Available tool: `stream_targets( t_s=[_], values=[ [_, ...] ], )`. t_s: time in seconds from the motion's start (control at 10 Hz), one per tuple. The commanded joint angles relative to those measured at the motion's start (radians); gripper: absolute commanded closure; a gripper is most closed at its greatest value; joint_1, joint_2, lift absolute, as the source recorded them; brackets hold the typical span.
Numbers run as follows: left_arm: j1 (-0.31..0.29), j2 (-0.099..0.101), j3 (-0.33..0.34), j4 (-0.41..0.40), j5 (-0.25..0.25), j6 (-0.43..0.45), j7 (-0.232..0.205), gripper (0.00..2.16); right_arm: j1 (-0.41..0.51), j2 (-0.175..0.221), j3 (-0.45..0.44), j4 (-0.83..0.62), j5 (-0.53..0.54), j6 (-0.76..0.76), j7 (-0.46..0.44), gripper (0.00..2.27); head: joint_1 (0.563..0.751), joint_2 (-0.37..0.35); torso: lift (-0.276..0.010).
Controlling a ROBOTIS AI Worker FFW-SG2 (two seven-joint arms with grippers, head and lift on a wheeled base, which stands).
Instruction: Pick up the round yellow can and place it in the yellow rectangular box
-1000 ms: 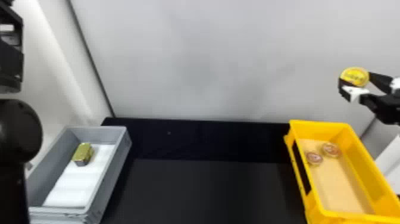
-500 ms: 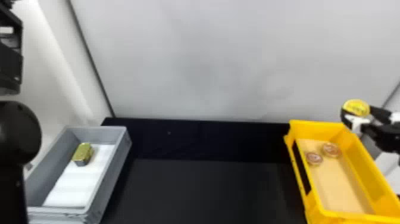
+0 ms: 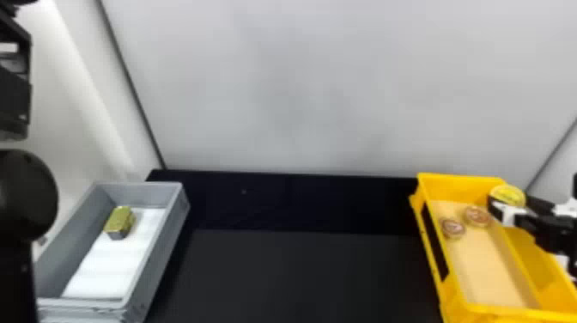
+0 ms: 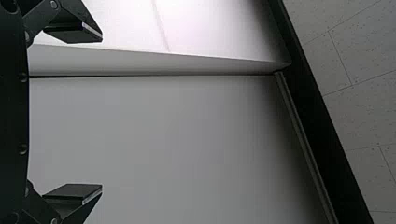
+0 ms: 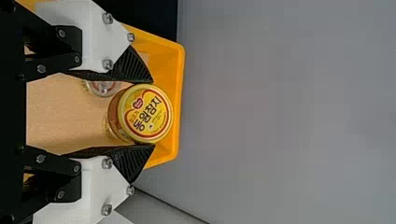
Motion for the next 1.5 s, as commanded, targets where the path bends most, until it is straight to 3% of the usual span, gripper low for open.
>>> stream_targets(
  t_s=[0.0,0.7,1.4],
  values=[
    [0.000,-0.001,0.000,0.000,0.000,0.000,0.000,0.14,0.004,-0.003,-0.006,0.064,-0.027,0.000,0.000,0.62,0.663,0.054,0.000],
    [-0.004,-0.003,-0.005,0.002,0.002,0.000,0.000,0.14,-0.002,-0.029,-0.006,0.291,-0.132,0.023,-0.022,0.62,0.663,0.054,0.000],
    [-0.006,-0.007,-0.005,0.002,0.002,0.000,0.000,0.14,-0.004,-0.038,-0.002,0.332,-0.170,0.028,-0.034,0.62,0.663,0.054,0.000]
  ],
)
